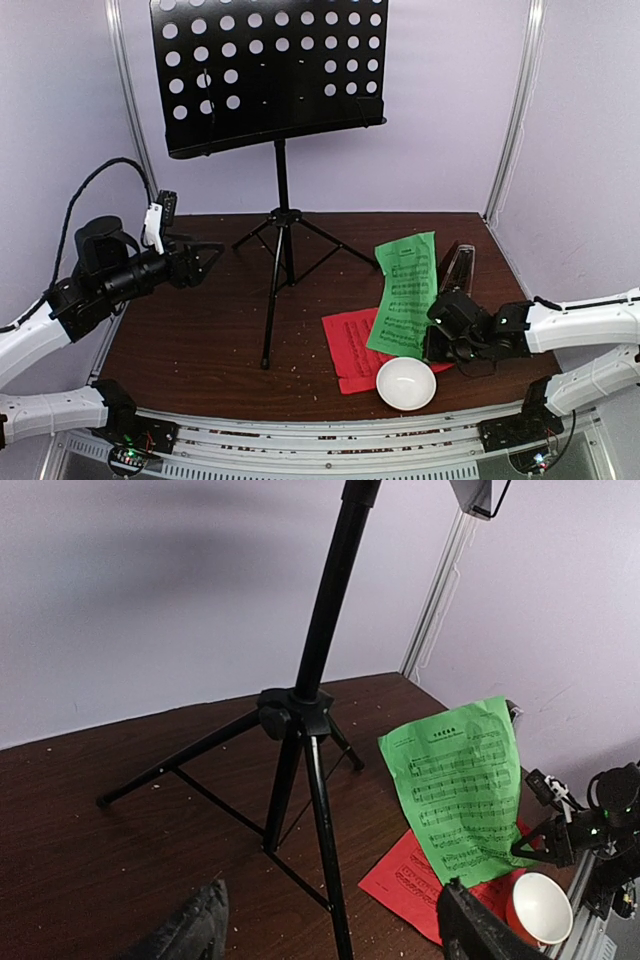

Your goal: Pack up the instrument practice props

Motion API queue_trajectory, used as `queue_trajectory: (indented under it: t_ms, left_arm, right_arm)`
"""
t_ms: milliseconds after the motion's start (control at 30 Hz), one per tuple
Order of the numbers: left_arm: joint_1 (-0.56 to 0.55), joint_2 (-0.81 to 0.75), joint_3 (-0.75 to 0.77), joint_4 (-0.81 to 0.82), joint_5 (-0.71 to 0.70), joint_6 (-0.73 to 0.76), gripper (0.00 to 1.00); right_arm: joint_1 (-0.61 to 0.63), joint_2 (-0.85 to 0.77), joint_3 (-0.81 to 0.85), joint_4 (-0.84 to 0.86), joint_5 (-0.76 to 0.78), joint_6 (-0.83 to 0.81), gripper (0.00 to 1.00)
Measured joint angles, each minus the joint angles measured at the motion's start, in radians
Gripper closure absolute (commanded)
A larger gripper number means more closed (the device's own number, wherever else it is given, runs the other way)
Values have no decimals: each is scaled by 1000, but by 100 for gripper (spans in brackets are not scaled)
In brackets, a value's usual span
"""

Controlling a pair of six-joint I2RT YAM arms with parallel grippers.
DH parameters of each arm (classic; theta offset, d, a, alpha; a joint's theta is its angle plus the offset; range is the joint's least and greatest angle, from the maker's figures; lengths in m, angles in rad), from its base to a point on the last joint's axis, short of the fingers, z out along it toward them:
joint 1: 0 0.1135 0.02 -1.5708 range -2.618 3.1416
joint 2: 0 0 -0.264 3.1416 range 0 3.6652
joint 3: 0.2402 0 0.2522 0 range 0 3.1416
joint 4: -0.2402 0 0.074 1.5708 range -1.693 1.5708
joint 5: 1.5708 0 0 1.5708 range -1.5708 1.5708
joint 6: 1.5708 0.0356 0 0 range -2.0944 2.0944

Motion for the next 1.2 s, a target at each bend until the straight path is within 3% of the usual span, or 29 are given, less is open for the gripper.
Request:
queue_trajectory:
  t_ms: [233,500,767,967,1200]
  left_arm:
    - [0,-7,-62,38,1,-48,25]
    - [0,38,-236,206,70,-205,23]
    - [0,222,-239,365,192,-270,26]
    - [49,338,-198,505,240,-132,29]
    - [205,549,-185,852,307,-31,27]
  right_arm:
    - [0,-48,10,-17,17,-2,61]
    - [0,-266,18,-33,67,-39,20]
    - [0,-527,-33,42,127,-59,10]
    - [0,-630,-175,194,98,-72,8]
    - [0,-631,-260,394,-31,-186,6]
